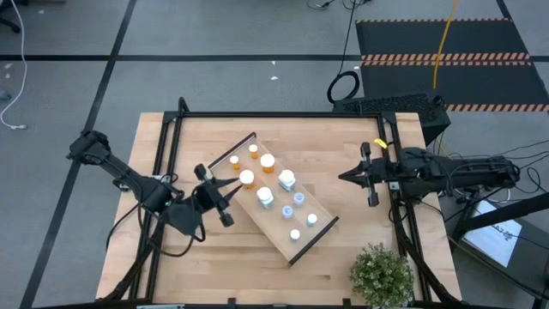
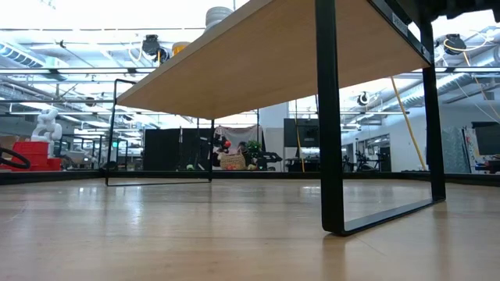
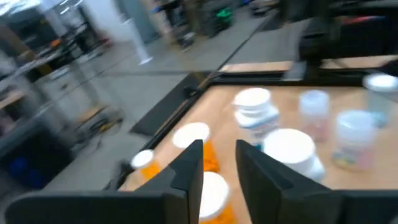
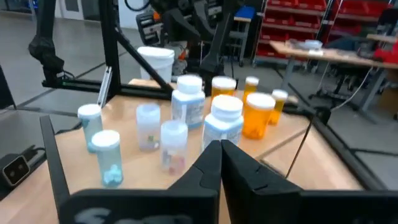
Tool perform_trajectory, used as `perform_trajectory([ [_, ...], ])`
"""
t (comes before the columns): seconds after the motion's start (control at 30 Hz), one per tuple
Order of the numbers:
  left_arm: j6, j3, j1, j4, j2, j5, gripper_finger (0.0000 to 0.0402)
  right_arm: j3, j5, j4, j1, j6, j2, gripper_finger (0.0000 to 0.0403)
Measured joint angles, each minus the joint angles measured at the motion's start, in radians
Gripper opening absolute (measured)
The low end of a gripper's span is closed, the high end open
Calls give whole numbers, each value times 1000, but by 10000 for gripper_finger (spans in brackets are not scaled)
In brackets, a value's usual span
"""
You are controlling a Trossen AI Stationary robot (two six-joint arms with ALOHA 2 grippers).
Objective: Pick and place medicine bottles onto shelf by color
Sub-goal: Return to Home Position
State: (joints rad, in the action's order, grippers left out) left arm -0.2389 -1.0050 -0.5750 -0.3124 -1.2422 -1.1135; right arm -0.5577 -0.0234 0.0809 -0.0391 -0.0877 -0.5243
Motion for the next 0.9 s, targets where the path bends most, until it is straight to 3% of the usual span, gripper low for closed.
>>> perform_trajectory([
  [0.17,265,186,5,344,73,178,58,61,0,-30,-8,30,1,1],
  [0.3,431,252,17,385,123,166,28,115,11,-115,-15,27,6,1],
  [0.53,348,258,29,295,138,199,5,180,76,-170,-15,-16,20,0],
  [0.73,331,275,66,260,226,517,13,256,74,-228,-15,-17,28,0],
  [0.9,374,430,84,397,348,589,5,331,75,-319,-15,-27,49,0],
])
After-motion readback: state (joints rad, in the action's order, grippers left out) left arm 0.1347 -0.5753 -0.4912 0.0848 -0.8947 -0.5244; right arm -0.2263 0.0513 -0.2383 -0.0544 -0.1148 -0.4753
